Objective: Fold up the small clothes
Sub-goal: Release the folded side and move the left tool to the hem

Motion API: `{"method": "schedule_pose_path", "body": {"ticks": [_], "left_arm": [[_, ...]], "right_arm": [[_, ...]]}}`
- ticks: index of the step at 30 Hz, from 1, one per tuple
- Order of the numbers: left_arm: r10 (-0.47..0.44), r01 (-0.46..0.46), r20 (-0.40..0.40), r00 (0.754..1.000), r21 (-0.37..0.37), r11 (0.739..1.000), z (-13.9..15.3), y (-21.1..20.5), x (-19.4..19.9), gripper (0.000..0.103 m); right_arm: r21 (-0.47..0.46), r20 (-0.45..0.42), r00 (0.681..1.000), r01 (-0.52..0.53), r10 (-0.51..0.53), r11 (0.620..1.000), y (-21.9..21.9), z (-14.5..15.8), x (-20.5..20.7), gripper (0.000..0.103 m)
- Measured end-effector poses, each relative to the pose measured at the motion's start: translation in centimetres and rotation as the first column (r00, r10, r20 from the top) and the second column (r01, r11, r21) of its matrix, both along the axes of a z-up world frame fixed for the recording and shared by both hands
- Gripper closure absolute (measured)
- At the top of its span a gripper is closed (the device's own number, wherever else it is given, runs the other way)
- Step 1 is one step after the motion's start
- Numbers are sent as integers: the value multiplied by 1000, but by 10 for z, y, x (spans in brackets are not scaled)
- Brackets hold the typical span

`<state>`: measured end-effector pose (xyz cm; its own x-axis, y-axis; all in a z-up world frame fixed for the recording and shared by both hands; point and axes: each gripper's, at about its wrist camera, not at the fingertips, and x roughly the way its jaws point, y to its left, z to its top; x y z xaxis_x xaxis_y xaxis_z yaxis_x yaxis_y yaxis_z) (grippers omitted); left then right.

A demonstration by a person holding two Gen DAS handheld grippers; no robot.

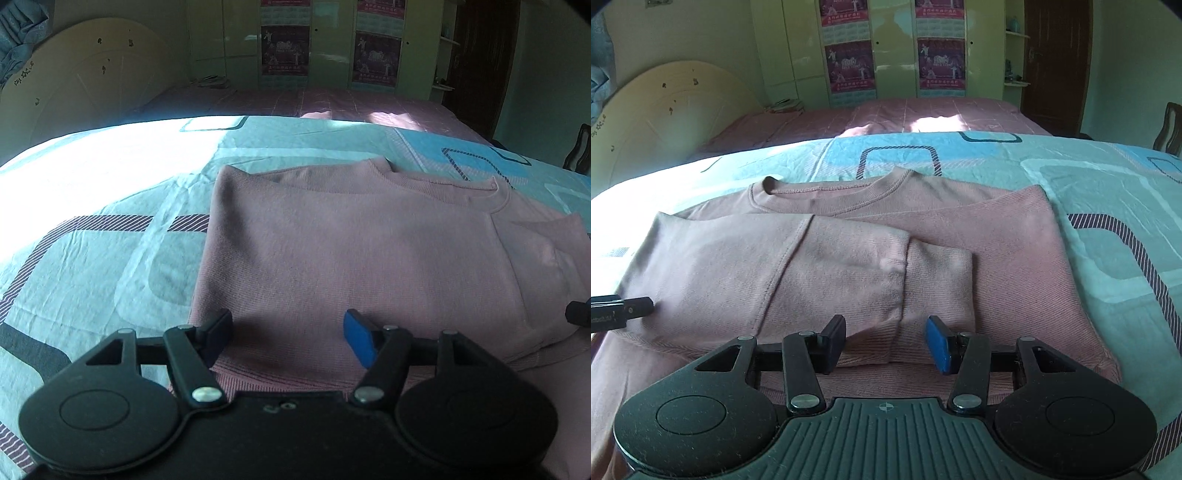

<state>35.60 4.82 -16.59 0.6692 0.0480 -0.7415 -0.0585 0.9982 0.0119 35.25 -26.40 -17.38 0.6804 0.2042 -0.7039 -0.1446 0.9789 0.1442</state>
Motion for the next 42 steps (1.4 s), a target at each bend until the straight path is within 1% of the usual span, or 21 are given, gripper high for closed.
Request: {"method": "schedule_pose_path", "body": {"ticks": [6,11,13,17,20,23,25,28,31,32,33,34,36,39,42], "left_arm": [[-23,23,18,1000,-12,1000,14,-11,-13,37],[-59,60,34,998,-31,998,21,-28,-27,36],[-75,76,26,997,-40,996,19,-35,-35,36],[-120,120,7,993,-18,993,10,-51,-51,36],[-131,131,-19,991,-21,991,0,-56,-58,36],[-133,133,-22,991,11,991,-8,-51,-71,34],[-125,125,-13,992,35,992,-11,-41,-83,28],[-85,85,-10,996,59,995,-12,-24,-100,22],[-38,39,-22,999,61,997,-7,-13,-112,23],[-32,34,-26,999,63,997,-5,-13,-115,24],[-33,35,-29,999,58,998,-1,-15,-119,29],[-38,39,-29,999,50,998,3,-18,-123,31],[-59,59,-22,998,28,998,9,-26,-132,31],[-103,103,-20,995,2,995,10,-44,-143,31],[-145,145,-36,989,14,989,5,-57,-156,31]], "right_arm": [[34,10,999,-45,45,998,17,10,-13,55],[32,5,995,-97,97,995,32,11,-23,55],[33,-1,993,-114,114,993,35,9,-29,55],[37,-15,990,-139,140,990,36,5,-41,55],[25,-33,987,-156,157,987,34,-1,-47,55],[-18,-59,985,-166,164,986,24,-10,-54,55],[-56,-65,987,-150,147,987,7,-14,-61,55],[-128,-52,994,-105,99,986,-22,-18,-71,55],[-142,-50,996,-77,70,987,-42,-15,-79,55],[-139,-45,996,-83,77,987,-43,-12,-82,55],[-119,-39,995,-95,91,988,-41,-8,-86,55],[-88,-36,993,-112,109,990,-38,-5,-90,55],[-36,-28,989,-147,146,989,-27,3,-99,55],[7,-25,978,-206,206,979,-1,8,-116,55],[18,-41,971,-235,235,972,17,6,-132,55]]}}
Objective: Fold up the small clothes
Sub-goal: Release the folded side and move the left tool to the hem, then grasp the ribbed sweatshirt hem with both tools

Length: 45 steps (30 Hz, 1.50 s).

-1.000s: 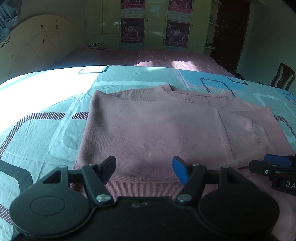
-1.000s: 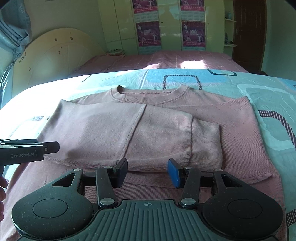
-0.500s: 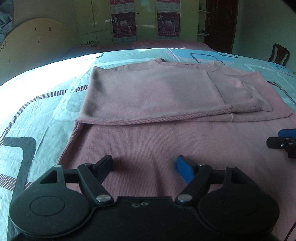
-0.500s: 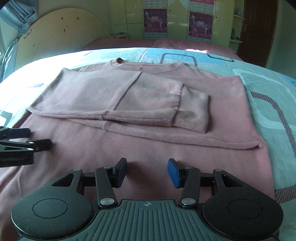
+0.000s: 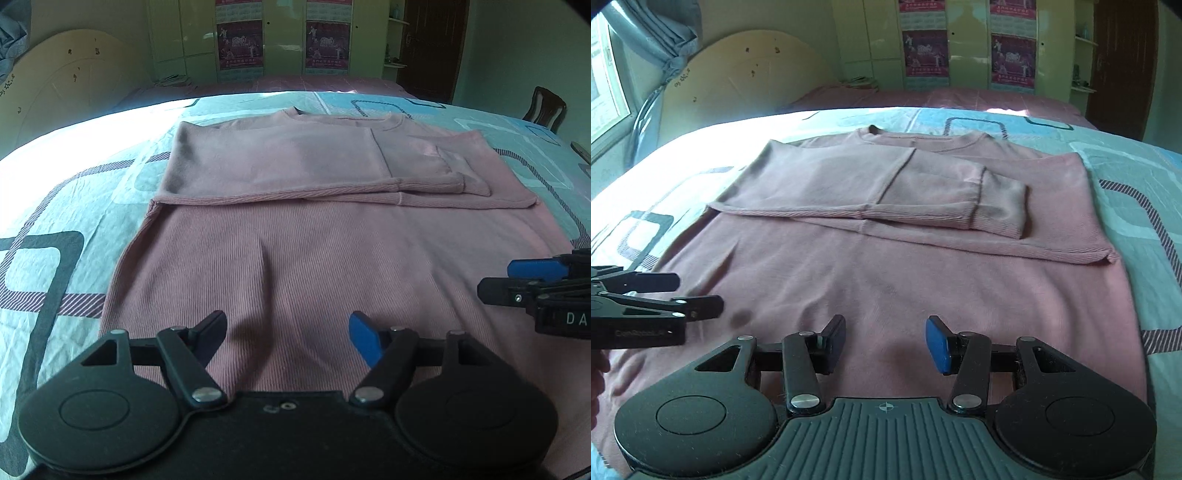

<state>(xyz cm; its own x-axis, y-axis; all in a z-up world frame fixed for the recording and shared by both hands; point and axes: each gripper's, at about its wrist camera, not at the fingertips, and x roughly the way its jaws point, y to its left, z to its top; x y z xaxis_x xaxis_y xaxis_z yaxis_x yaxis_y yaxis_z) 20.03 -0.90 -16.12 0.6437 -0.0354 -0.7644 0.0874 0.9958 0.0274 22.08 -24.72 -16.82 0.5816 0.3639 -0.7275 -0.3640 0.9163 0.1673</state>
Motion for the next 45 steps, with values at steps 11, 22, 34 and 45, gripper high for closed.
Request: {"method": "schedule_pose_path", "body": {"ticks": [11,22,34,45], "left_arm": [[29,-30,-19,999,-14,999,-4,47,-66,30],[141,-140,7,990,-66,988,12,101,-131,31],[97,-123,-111,989,-259,958,-1,115,-149,42],[63,-108,-137,989,-355,929,1,119,-133,92]], "right_arm": [[-132,-9,979,199,-202,971,-55,-10,-79,55],[-152,31,927,373,-373,915,-91,6,-140,55],[-97,-13,885,462,-465,882,-117,-3,-170,28],[48,-139,887,449,-439,892,-128,-2,-164,91]]}}
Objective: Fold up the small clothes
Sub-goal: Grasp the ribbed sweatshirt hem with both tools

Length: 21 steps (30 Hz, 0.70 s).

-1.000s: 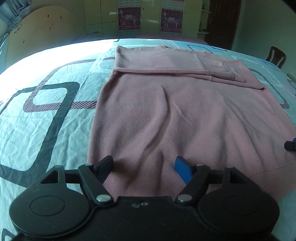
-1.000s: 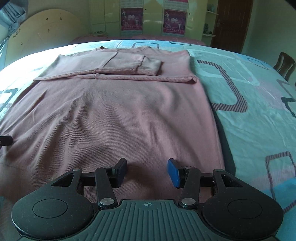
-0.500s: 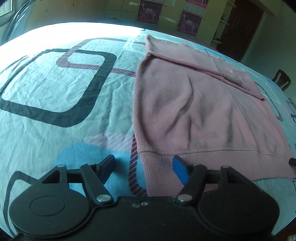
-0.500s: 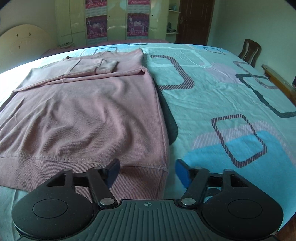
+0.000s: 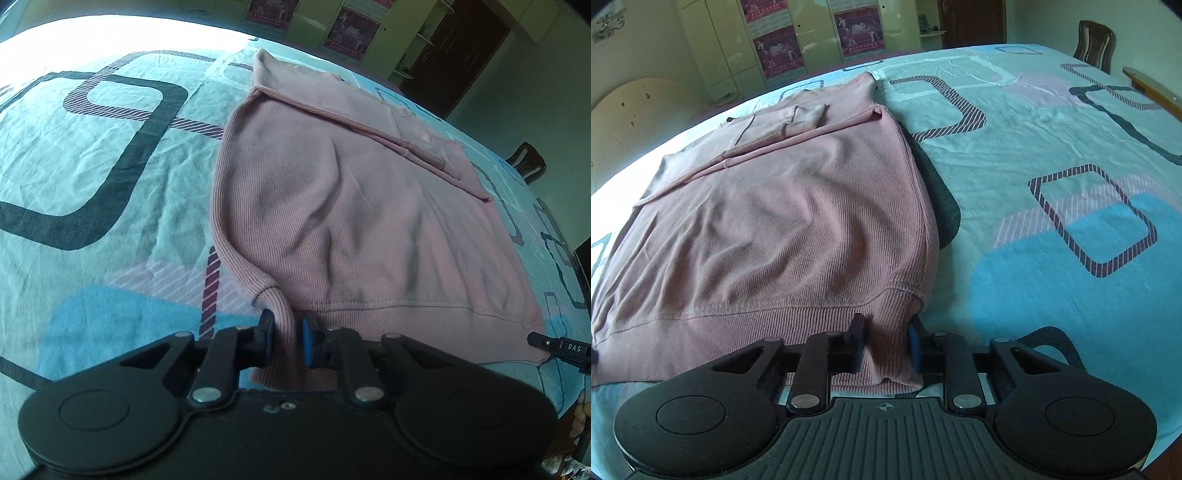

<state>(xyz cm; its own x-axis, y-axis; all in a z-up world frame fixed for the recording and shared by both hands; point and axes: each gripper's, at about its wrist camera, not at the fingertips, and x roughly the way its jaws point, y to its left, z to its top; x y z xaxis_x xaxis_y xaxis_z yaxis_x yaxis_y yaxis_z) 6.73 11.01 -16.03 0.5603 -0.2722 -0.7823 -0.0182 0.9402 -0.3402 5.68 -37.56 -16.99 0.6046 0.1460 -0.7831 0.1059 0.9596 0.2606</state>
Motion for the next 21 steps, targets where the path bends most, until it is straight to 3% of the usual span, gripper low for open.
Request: {"method": "schedule_pose_path", "body": {"ticks": [11,21], "left_arm": [[24,-12,140,990,-87,996,56,-1,46,95],[119,-90,269,956,-118,989,93,-6,161,95]], "right_arm": [[108,143,990,-25,9,994,-9,56,37,92],[160,265,964,-8,-35,987,-22,94,165,92]]}}
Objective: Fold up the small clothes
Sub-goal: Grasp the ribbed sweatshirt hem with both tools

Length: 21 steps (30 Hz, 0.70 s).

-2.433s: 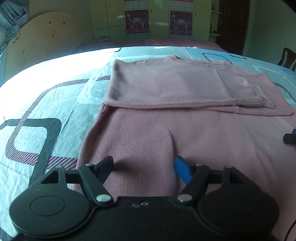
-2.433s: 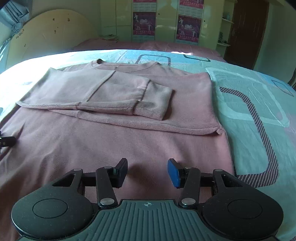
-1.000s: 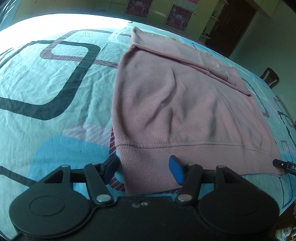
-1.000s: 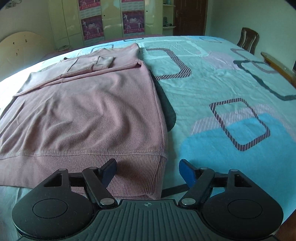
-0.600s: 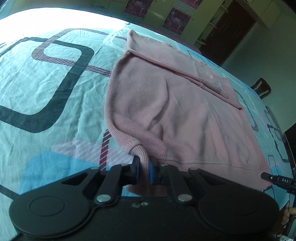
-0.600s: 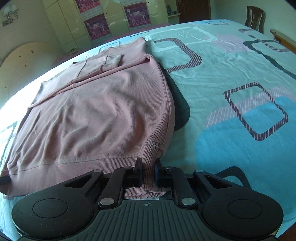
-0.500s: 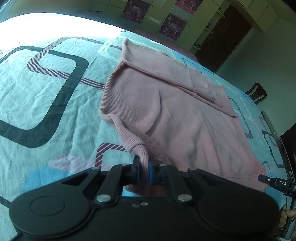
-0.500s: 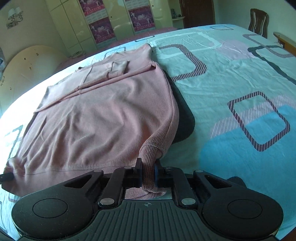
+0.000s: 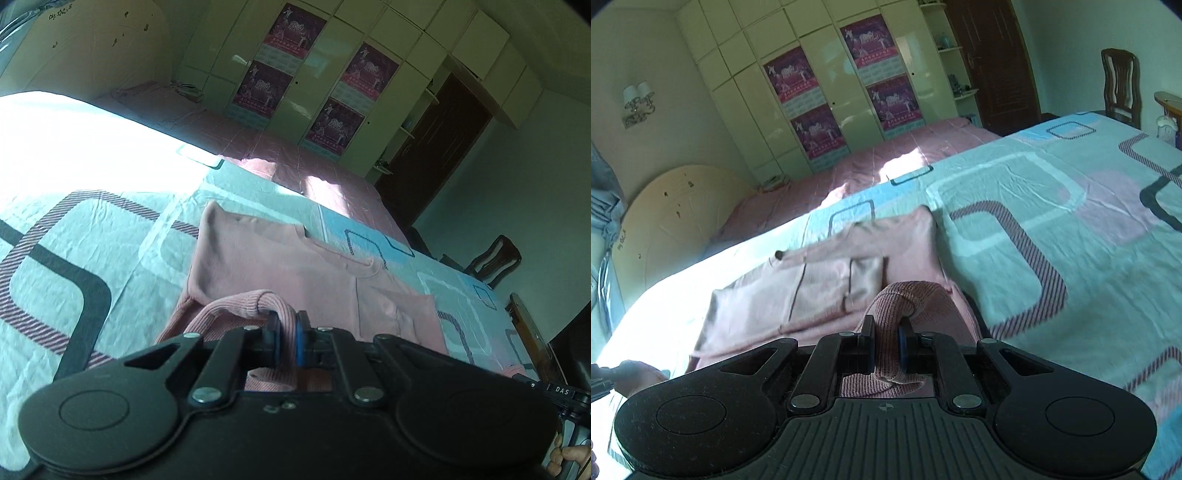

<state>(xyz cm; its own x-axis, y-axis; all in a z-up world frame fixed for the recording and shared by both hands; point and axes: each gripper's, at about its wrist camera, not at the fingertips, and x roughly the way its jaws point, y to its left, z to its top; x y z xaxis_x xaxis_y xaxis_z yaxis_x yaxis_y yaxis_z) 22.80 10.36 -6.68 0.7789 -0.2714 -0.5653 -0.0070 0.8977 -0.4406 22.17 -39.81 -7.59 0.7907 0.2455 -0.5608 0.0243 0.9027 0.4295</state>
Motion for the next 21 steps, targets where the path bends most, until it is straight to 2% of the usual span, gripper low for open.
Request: {"method": "schedule_pose_path", "body": {"ticks": [2,7,9,15,16,17,18,19,20,21], "left_arm": [[19,-19,1,1000,-11,1000,3,2,32,95],[71,-70,-23,997,54,996,-6,-3,110,95],[89,-84,-54,995,87,993,-18,-7,142,95],[120,-93,-123,985,208,974,-52,-17,201,95],[123,-90,-138,983,224,970,-57,-18,206,90],[124,-87,-151,981,230,969,-63,-17,212,88],[122,-84,-156,980,229,970,-65,-15,215,80],[127,-89,-153,980,233,968,-65,-11,215,65],[129,-95,-140,982,227,969,-63,-8,214,54],[129,-103,-115,985,212,972,-60,-3,210,27]], "right_arm": [[10,2,1000,10,-10,1000,-3,1,35,92],[23,-39,999,15,-14,1000,-2,-15,117,92],[35,-82,996,23,-20,999,0,-32,151,92],[48,-174,984,50,-41,998,-7,-73,208,92],[60,-185,982,52,-40,997,-9,-79,214,92],[73,-193,981,51,-36,996,-10,-84,219,89],[81,-199,979,52,-35,995,-14,-87,223,71],[76,-187,981,57,-42,995,-17,-86,225,58],[66,-154,987,55,-44,996,-19,-82,224,32],[51,-120,992,48,-42,998,-21,-78,224,26]]}}
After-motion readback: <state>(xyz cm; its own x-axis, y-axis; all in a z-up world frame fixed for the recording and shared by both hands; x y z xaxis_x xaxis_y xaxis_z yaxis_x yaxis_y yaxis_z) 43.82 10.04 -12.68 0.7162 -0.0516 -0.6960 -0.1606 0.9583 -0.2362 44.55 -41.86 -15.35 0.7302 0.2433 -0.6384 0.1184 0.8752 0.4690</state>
